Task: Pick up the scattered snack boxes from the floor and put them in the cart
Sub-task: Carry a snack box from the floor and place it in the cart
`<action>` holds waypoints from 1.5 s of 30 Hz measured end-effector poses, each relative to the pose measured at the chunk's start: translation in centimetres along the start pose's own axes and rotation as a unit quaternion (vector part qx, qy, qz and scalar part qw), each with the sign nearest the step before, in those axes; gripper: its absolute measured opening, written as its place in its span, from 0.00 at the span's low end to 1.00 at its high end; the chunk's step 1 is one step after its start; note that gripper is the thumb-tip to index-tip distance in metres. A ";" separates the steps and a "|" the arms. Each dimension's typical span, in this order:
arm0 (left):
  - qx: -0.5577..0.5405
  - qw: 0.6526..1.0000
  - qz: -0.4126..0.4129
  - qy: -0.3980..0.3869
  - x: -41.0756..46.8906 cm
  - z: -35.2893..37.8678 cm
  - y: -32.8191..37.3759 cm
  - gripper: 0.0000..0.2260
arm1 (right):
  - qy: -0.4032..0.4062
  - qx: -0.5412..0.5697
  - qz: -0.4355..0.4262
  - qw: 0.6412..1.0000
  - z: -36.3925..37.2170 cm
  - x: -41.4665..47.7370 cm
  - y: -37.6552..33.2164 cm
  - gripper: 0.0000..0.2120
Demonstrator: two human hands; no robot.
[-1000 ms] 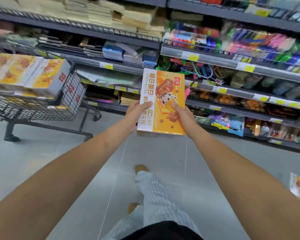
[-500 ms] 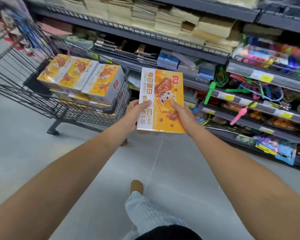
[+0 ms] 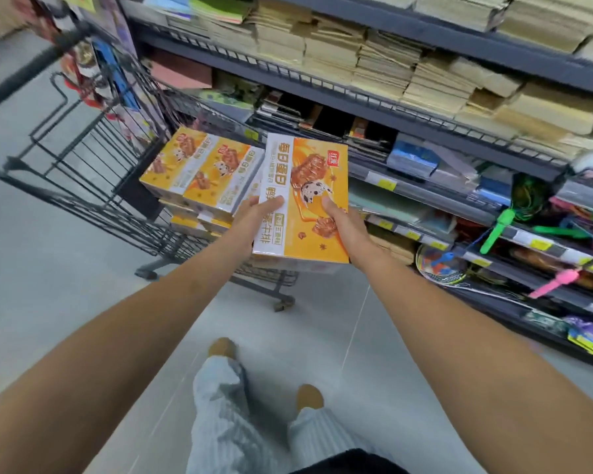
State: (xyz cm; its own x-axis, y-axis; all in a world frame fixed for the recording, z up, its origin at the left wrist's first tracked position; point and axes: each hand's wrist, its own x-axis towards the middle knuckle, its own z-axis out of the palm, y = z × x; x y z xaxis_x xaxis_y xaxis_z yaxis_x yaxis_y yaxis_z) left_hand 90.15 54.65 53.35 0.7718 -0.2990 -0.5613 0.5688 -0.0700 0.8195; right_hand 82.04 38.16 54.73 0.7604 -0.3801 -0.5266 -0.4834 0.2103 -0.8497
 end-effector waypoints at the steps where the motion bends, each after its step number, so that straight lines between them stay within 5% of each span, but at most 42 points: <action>1: 0.004 1.000 -0.002 -0.001 0.9 -1.0 0.5 0.22 | -0.003 -0.003 -0.001 1.000 1.2 0.7 -0.4 0.27; 6: 0.034 0.999 -0.030 -0.010 6.1 -7.3 3.7 0.21 | 0.021 -0.020 0.009 1.000 8.6 5.4 -1.3 0.44; 9: 0.050 0.997 -0.057 -0.018 9.5 -11.2 5.9 0.35 | 0.025 -0.030 0.033 0.999 13.0 8.3 -1.9 0.53; 20: 0.129 0.986 -0.085 0.058 20.9 -25.1 10.7 0.28 | -0.010 -0.051 0.067 0.996 28.7 19.5 -4.3 0.38; 24: 0.180 0.977 -0.100 0.050 23.3 -28.5 12.1 0.13 | -0.022 -0.082 0.063 0.994 32.8 23.1 -3.8 0.29; 28: 0.237 0.963 -0.067 0.113 26.3 -31.5 12.4 0.18 | -0.037 -0.097 0.092 0.990 36.4 26.1 -3.8 0.26; 37: 0.257 0.956 -0.032 0.139 29.2 -32.5 11.7 0.31 | -0.058 -0.054 0.106 0.991 38.2 28.0 -3.5 0.29; 45: 0.237 0.959 0.024 0.153 26.0 -26.0 13.6 0.23 | -0.081 -0.030 0.085 0.993 33.7 25.6 -5.5 0.23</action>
State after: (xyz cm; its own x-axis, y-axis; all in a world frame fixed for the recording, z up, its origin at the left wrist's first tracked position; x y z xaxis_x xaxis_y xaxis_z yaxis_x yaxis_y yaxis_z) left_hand 125.30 70.66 46.86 0.8820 -0.0242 -0.4707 0.3943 -0.5094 0.7649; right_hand 118.80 57.62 45.06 0.7237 -0.1924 -0.6628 -0.6317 0.2019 -0.7484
